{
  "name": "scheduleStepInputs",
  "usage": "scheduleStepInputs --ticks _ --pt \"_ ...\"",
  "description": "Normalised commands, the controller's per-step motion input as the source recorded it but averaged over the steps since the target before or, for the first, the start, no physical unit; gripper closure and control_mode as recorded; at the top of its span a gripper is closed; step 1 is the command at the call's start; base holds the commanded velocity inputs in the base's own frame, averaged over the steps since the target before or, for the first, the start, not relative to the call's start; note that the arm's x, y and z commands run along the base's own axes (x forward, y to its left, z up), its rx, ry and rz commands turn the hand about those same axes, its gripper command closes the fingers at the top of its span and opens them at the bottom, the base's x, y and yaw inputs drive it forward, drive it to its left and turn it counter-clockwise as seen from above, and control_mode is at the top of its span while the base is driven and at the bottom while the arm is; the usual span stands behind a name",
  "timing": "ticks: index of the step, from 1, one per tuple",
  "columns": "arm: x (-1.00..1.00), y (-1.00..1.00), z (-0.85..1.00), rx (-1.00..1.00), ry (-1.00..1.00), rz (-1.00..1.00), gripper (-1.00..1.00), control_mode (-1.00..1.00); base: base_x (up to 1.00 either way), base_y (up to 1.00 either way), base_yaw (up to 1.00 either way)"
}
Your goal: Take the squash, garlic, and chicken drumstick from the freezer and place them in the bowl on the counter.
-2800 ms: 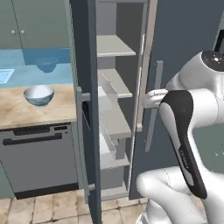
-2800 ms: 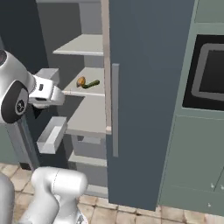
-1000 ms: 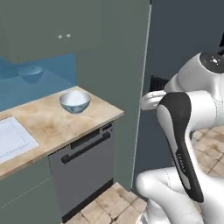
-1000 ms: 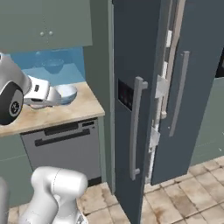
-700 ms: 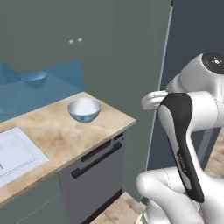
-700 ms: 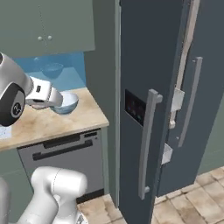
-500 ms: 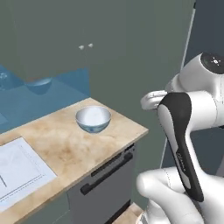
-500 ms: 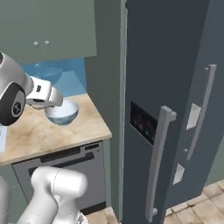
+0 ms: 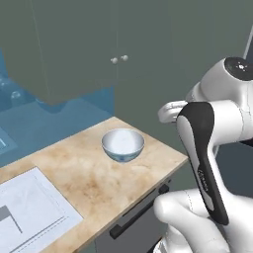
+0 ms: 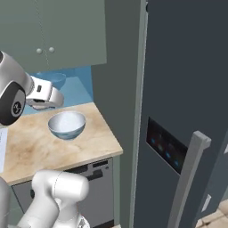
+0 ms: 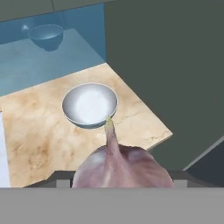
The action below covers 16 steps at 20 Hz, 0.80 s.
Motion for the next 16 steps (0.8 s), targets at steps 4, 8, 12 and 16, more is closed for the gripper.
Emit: scheduleStepInputs --ticks 4,8,12,16 --pt "0.0 0.0 0.0 0.0 0.0 0.0 1.0 1.0 0.53 0.71 0.0" --pt "0.0 0.0 0.0 0.0 0.0 0.0 1.0 1.0 0.5 0.35 0.19" --pt "0.0 0.0 0.0 0.0 0.0 0.0 1.0 1.0 0.39 0.14 0.36" --pt "0.18 0.25 -0.21 0.0 0.0 0.08 1.0 -1.0 0.18 0.17 0.13"
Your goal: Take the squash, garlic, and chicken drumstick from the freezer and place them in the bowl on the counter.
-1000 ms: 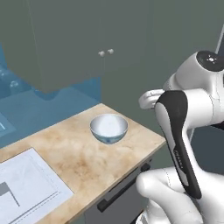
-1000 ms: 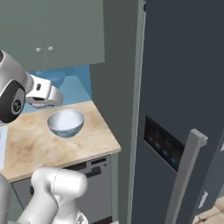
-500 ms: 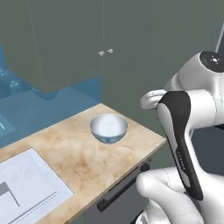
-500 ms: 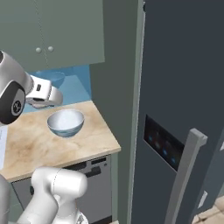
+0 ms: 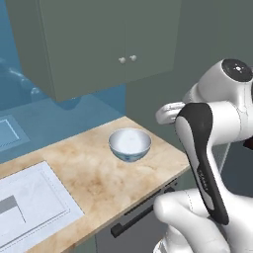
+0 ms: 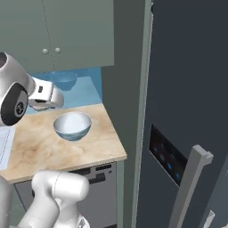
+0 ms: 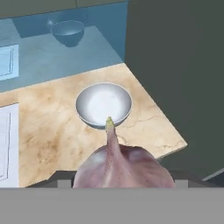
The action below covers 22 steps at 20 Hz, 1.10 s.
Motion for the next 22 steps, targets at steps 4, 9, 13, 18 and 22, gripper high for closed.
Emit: scheduleStepInputs --ticks 4,9,13,18,22 --pt "0.3 0.32 -0.61 0.07 0.0 0.1 1.0 -1.0 0.0 0.0 0.0" --pt "0.58 0.19 -0.75 0.09 0.07 0.02 1.0 -1.0 0.0 0.0 0.0" --pt "0.72 0.01 -0.68 0.04 0.11 0.0 1.0 -1.0 0.0 0.0 0.0" --pt "0.6 0.08 -0.42 0.0 0.09 0.0 1.0 -1.0 0.0 0.0 0.0" --pt "0.59 0.16 -0.4 0.0 0.09 0.0 1.0 -1.0 0.0 0.0 0.0"
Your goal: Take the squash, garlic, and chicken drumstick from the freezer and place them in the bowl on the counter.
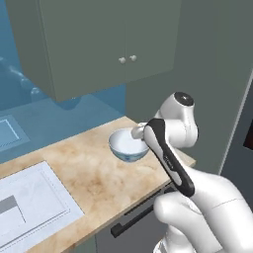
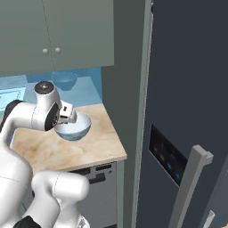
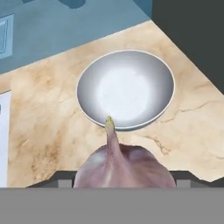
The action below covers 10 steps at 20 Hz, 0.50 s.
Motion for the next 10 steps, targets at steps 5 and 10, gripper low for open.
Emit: scheduleStepInputs --ticks 5,10 --pt "0.52 0.27 -0.27 0.0 0.14 0.0 1.0 -1.0 0.0 0.0 0.0" --pt "0.42 0.14 -0.18 -0.01 0.13 0.0 1.0 -1.0 0.0 0.0 0.0"
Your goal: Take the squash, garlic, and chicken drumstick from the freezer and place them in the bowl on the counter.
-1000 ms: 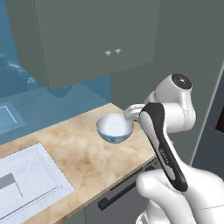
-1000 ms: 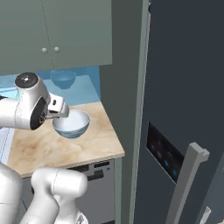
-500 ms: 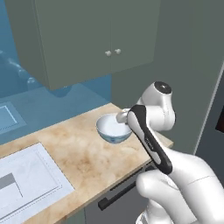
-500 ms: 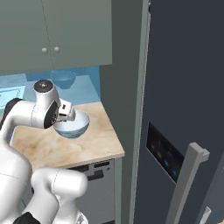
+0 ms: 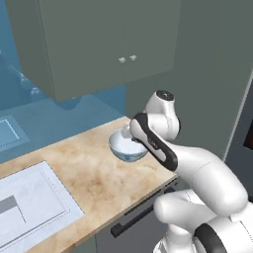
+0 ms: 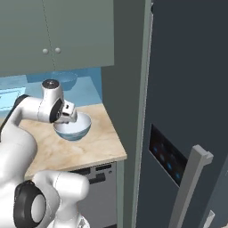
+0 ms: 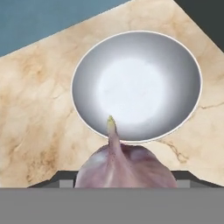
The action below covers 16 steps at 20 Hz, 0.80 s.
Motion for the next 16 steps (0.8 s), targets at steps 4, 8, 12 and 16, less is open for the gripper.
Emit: scheduleStepInputs --ticks 4,8,12,16 --pt "0.23 0.04 -0.18 -0.02 0.0 0.0 1.0 -1.0 0.0 0.0 0.0" --pt "0.19 0.0 -0.18 -0.03 0.0 -0.01 1.0 -1.0 0.0 0.0 0.0" --pt "0.09 0.0 -0.24 -0.04 0.0 0.0 1.0 -1.0 0.0 0.0 0.0" --pt "0.09 0.0 -0.26 -0.07 -0.01 -0.02 1.0 -1.0 0.0 0.0 0.0"
